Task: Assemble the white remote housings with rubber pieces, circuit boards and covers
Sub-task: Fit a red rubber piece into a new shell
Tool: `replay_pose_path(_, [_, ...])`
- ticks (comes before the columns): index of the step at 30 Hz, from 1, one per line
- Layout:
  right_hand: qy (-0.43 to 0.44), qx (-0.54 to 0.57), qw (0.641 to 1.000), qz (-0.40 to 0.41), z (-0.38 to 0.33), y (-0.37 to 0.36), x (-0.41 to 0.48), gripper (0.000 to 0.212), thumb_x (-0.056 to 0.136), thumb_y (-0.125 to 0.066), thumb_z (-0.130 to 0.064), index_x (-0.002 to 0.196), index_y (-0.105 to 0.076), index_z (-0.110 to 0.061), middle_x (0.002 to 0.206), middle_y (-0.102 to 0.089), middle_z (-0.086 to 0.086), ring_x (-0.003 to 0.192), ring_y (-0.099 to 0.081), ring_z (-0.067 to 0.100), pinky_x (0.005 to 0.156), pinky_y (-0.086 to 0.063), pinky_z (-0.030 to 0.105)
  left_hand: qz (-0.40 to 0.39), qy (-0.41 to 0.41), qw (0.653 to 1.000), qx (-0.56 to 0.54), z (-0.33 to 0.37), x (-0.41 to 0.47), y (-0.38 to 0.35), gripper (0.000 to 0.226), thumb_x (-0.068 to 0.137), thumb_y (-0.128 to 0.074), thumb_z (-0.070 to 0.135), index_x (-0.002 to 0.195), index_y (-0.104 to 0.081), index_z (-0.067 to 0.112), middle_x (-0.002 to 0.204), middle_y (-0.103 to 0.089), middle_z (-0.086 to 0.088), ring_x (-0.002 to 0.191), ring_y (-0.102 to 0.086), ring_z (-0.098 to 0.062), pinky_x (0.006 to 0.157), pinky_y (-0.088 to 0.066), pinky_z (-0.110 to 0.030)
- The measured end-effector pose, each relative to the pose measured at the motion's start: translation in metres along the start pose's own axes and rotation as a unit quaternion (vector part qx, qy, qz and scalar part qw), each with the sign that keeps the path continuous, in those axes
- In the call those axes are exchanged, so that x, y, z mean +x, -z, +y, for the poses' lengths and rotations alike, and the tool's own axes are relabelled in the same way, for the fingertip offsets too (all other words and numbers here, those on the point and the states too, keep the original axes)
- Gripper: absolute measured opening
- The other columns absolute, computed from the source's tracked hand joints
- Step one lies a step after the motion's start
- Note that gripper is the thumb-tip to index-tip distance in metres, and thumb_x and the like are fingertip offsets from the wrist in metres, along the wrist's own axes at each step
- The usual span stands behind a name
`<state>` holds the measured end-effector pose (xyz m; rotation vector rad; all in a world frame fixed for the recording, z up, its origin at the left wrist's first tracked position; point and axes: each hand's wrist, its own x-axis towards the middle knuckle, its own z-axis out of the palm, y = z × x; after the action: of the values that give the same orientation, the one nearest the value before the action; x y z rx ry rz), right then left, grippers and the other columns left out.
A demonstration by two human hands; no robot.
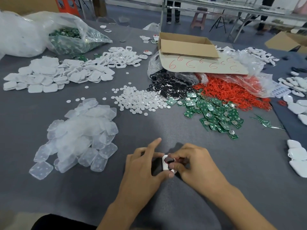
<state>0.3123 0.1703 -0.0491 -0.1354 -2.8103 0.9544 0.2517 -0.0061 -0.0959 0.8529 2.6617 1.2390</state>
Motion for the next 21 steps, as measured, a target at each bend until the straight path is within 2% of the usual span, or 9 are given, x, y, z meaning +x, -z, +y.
replay_pose_path(4, [0.005,-0.002,1.0,-0.004,-0.001,-0.001,0.004,0.023,0.078,-0.082,-0.014,0.09,-0.08,-0.034,0.079,-0.063,-0.015,0.075,-0.063,0.001,0.069,-0.049,0.014,0.002,-0.013,1.0,-0.007,-0.001,-0.001,-0.001,0.093,0.068,-0.075,0.069,0.148,-0.03,0.053,0.121,-0.055,0.04,0.128,-0.036,0.007,0.104,-0.014,-0.005])
replay_pose_path(7, [0.003,-0.018,1.0,-0.015,0.001,-0.002,0.007,0.025,0.077,-0.082,-0.014,0.092,-0.08,-0.034,0.079,-0.062,-0.017,0.075,-0.062,0.0,0.07,-0.048,0.011,0.0,-0.003,1.0,-0.016,-0.001,0.0,0.0,0.093,0.068,-0.075,0.068,0.147,-0.029,0.055,0.116,-0.058,0.037,0.125,-0.035,0.011,0.102,-0.015,-0.003])
replay_pose_path(11, [-0.01,-0.019,0.999,-0.038,0.0,0.0,0.016,0.023,0.072,-0.086,-0.015,0.084,-0.08,-0.033,0.074,-0.062,-0.014,0.075,-0.061,0.001,0.065,-0.042,0.009,-0.016,0.025,0.999,-0.028,-0.002,0.001,0.0,0.089,0.064,-0.074,0.071,0.14,-0.028,0.061,0.117,-0.06,0.031,0.123,-0.038,0.005,0.102,-0.017,-0.004])
replay_pose_path(13, [-0.029,0.005,0.997,-0.076,0.001,0.006,0.025,0.022,0.068,-0.09,-0.016,0.078,-0.081,-0.033,0.069,-0.063,-0.015,0.071,-0.062,-0.001,0.062,-0.04,0.008,-0.021,0.038,0.998,-0.036,-0.001,0.001,0.0,0.085,0.061,-0.072,0.071,0.135,-0.031,0.062,0.118,-0.06,0.029,0.122,-0.037,0.005,0.099,-0.022,-0.006])
replay_pose_path(17, [-0.032,0.056,0.981,-0.185,0.002,0.019,0.049,0.024,0.06,-0.096,-0.02,0.074,-0.081,-0.033,0.068,-0.065,-0.022,0.067,-0.062,-0.005,0.063,-0.04,0.008,-0.026,0.052,0.996,-0.061,-0.001,0.001,-0.001,0.073,0.058,-0.068,0.068,0.124,-0.036,0.062,0.113,-0.058,0.034,0.119,-0.025,0.016,0.094,-0.026,-0.01])
replay_pose_path(21, [0.048,0.025,0.97,-0.237,0.008,0.021,0.06,0.019,0.062,-0.094,-0.029,0.075,-0.08,-0.032,0.07,-0.061,-0.016,0.068,-0.058,-0.002,0.062,-0.037,0.007,-0.031,0.056,0.995,-0.07,0.001,0.001,-0.001,0.062,0.058,-0.07,0.066,0.114,-0.046,0.057,0.11,-0.055,0.036,0.113,-0.035,0.01,0.09,-0.03,-0.014])
